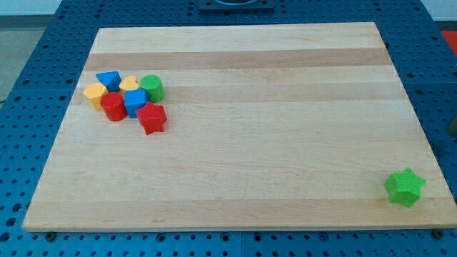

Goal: Slide green star below red star

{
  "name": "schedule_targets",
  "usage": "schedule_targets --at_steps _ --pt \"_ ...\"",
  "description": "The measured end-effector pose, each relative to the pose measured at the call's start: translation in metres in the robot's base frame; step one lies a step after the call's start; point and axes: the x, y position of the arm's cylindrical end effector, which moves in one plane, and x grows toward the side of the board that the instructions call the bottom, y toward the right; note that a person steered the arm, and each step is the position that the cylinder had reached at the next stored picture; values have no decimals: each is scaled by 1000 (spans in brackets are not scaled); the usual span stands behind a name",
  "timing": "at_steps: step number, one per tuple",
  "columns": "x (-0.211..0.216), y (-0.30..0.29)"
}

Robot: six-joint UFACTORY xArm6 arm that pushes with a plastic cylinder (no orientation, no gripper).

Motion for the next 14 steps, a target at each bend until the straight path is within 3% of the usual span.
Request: schedule_targets --at_steps 1,2,3,5,7,8,9,10,11,12,13,14 --pt "29 -19" --pt "76 -77" --pt "80 -143" --pt "97 -61" --pt "134 -79" --pt "134 -82" --pt "133 -121" --pt "108 -195" --pt "39 -276" --pt "17 -319" --pt "29 -218" --pt "79 -233"
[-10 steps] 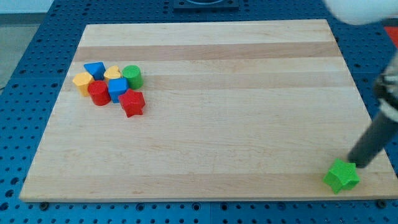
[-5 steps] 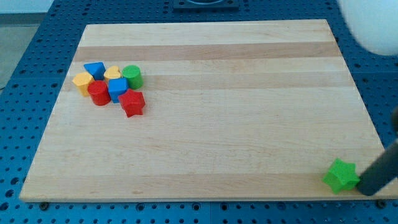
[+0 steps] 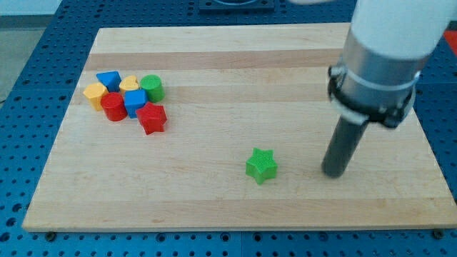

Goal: Slide green star below red star

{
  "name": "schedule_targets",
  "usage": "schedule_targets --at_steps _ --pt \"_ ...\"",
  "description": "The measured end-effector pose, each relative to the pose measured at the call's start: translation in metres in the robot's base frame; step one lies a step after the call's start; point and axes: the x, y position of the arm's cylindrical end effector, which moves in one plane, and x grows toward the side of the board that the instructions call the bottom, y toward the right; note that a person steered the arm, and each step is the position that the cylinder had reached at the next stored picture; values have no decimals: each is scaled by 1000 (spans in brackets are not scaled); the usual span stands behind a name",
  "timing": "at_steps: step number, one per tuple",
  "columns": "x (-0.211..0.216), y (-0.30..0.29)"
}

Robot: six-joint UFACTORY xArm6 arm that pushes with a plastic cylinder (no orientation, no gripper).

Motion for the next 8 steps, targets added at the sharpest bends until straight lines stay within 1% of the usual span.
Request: schedule_targets --at_steps 1,2,3,4,5,6,7,8 --pt "-21 -76" --pt "-64 -143" --pt "-66 -165" --pt "-40 -116" --pt "-25 -141" --pt "-25 -206" --pt "-43 -248" --pt "-70 -252"
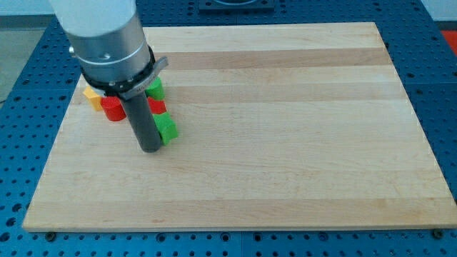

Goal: Slide green star below red star

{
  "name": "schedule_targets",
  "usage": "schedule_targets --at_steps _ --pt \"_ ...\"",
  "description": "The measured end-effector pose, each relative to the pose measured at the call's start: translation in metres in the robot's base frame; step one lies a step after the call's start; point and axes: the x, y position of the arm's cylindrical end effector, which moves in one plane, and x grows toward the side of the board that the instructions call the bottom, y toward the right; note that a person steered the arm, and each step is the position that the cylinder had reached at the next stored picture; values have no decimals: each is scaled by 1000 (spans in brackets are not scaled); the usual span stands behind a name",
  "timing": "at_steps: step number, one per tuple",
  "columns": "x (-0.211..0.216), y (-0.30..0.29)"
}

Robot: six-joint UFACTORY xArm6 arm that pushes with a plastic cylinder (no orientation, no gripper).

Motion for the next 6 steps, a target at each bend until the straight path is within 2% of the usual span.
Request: schedule_targets --at_steps 1,2,3,4,5,6 --pt "-9 0" --pt "7 0" --pt "29 42" --pt "-1 72" --pt "-36 10" --pt "-51 -37"
